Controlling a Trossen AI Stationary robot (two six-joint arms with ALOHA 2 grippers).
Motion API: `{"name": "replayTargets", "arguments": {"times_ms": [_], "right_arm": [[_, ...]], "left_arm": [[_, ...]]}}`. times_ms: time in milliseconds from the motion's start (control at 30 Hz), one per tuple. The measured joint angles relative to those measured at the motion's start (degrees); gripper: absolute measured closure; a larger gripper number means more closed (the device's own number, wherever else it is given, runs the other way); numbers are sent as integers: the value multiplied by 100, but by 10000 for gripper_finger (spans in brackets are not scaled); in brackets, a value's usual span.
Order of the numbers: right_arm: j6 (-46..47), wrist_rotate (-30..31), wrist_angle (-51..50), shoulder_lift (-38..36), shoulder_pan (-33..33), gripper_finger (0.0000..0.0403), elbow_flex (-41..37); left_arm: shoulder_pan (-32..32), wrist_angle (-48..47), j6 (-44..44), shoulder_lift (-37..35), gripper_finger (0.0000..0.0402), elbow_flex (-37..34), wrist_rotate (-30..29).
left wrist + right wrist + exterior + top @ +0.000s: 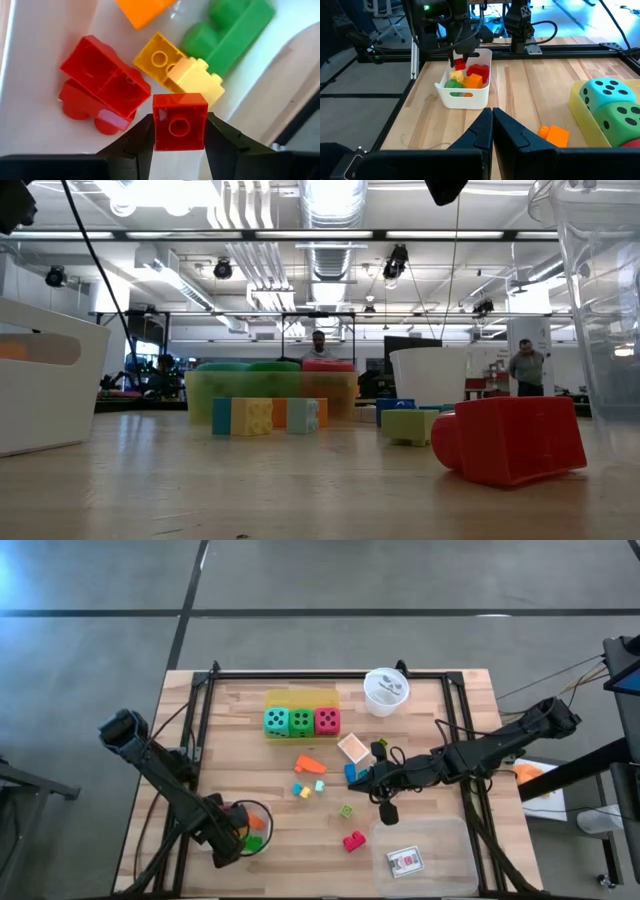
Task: Pick & Place Toys
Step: Put the red game piece into the white bin
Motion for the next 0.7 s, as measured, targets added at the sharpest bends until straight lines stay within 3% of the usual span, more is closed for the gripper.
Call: {"name": "replayTargets", "arguments": {"times_ms": [167,500,700], "right_arm": [[-2,0,-1,0,0,394,0],[-2,0,-1,0,0,394,1],[-2,0,0,0,0,394,1]], "left_arm": [[84,-43,-428,-47,263,0,-46],[118,-95,-314,-60,259,0,-197],[133,-261,-516,-60,197,0,-496]]}}
